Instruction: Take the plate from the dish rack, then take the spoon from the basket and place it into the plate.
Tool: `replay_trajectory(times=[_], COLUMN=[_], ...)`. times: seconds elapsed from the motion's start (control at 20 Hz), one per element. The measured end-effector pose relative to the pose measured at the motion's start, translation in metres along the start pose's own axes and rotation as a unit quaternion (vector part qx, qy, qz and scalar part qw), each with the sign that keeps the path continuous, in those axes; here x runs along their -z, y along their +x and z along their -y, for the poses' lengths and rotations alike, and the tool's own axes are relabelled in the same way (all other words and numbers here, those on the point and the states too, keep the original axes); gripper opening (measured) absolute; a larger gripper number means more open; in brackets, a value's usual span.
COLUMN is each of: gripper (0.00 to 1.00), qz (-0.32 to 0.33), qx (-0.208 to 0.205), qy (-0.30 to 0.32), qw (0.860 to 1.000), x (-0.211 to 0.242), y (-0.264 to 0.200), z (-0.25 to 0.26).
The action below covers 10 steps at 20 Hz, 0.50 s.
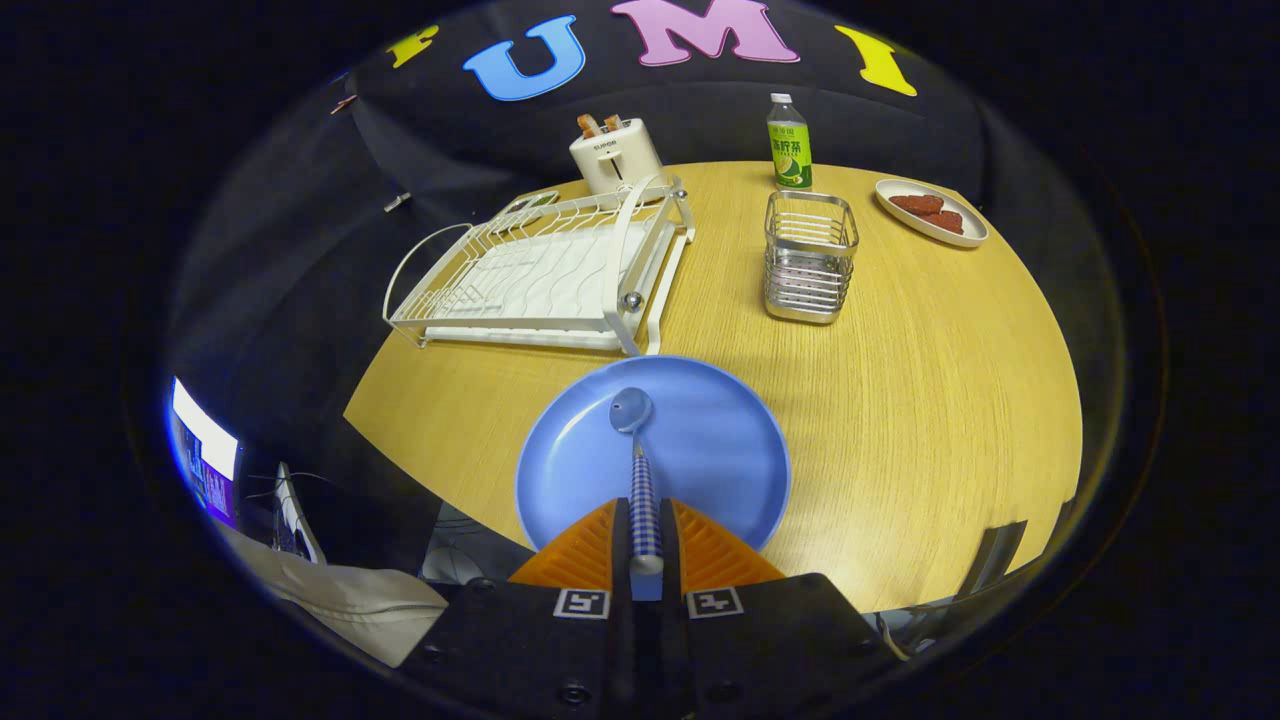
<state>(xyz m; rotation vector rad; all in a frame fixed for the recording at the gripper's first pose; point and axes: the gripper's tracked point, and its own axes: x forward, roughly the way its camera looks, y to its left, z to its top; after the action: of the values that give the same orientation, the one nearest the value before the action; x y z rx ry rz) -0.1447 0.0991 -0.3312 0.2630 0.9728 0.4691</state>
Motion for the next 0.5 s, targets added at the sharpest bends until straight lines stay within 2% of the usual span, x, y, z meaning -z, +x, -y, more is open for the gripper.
replay_trajectory(times=[0.3, 0.5], gripper=[0.17, 0.20], qz=[-0.030, -0.034], qx=[0.029, 0.026], qy=[-0.025, -0.016], qw=[0.999, 0.999], x=[0.024, 0.030], y=[0.012, 0.015], z=[0.011, 0.007])
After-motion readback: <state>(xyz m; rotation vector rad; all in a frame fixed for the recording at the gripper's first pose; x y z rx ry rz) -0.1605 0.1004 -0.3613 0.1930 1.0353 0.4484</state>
